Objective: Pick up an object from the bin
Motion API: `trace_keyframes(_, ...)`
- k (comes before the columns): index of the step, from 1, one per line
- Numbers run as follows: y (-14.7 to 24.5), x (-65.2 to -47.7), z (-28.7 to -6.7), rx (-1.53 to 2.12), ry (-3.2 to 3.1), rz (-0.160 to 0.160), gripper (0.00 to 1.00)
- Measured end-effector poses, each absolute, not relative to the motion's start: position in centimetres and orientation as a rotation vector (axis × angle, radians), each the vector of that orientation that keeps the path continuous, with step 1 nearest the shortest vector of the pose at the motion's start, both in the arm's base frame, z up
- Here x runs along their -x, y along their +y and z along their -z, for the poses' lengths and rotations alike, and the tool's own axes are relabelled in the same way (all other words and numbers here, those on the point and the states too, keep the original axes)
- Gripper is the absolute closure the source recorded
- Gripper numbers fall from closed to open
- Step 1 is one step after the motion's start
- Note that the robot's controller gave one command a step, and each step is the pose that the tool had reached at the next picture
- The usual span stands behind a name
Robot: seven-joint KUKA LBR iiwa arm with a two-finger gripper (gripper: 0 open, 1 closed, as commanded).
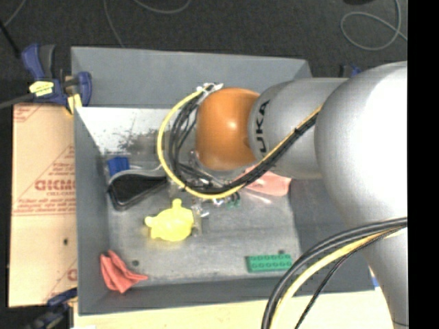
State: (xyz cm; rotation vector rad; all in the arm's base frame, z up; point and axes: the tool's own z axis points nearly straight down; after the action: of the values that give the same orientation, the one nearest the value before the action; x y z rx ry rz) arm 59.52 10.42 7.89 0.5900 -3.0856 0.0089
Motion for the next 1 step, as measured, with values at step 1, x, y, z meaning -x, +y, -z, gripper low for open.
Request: trace_keyframes(1,15.97,-53.58,-7.55,-0.547,-3.106,-0.003,1.0)
